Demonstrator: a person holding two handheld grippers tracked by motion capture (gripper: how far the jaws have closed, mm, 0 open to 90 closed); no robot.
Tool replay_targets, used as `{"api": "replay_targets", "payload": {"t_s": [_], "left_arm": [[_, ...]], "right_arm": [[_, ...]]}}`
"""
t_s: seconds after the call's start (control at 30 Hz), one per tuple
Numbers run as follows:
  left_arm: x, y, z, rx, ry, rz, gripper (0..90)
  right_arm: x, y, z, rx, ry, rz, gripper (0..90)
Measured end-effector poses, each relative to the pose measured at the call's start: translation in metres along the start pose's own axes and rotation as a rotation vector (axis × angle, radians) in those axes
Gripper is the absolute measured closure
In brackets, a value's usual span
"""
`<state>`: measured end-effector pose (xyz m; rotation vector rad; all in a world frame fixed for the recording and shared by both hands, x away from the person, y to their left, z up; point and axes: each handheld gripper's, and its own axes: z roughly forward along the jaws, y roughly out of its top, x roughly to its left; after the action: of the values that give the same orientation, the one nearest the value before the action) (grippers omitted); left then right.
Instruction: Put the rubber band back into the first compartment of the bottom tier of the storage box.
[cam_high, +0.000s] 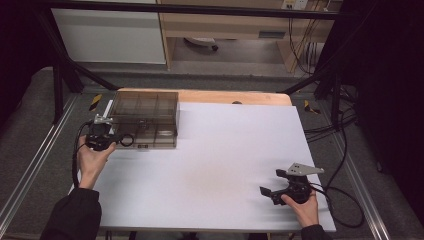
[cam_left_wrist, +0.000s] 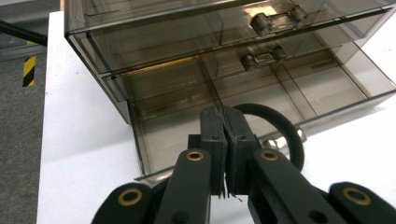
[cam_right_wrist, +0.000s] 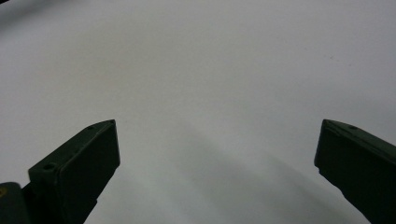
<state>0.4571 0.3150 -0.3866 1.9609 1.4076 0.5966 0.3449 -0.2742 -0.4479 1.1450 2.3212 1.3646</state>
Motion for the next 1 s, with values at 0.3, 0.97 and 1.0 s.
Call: {"api": "replay_targets", "payload": {"t_s": [0.3,0.97,1.0], "left_arm": [[0.009,0.000,0.011,0.013,0.022,-0.024,87.0],[0.021,0.003,0.026,0.025,0.066,-0.047,87.0],[0.021,0.003,0.027,0.025,0.070,-0.048,87.0]], "right_arm": [[0.000,0.000,0.000,0.001,0.001,0.002,0.7],[0.000,0.000,0.000,0.001,-0.002,-0.003,0.7],[0.000,0.000,0.000,0.001,-0.002,-0.003,0.7]]}}
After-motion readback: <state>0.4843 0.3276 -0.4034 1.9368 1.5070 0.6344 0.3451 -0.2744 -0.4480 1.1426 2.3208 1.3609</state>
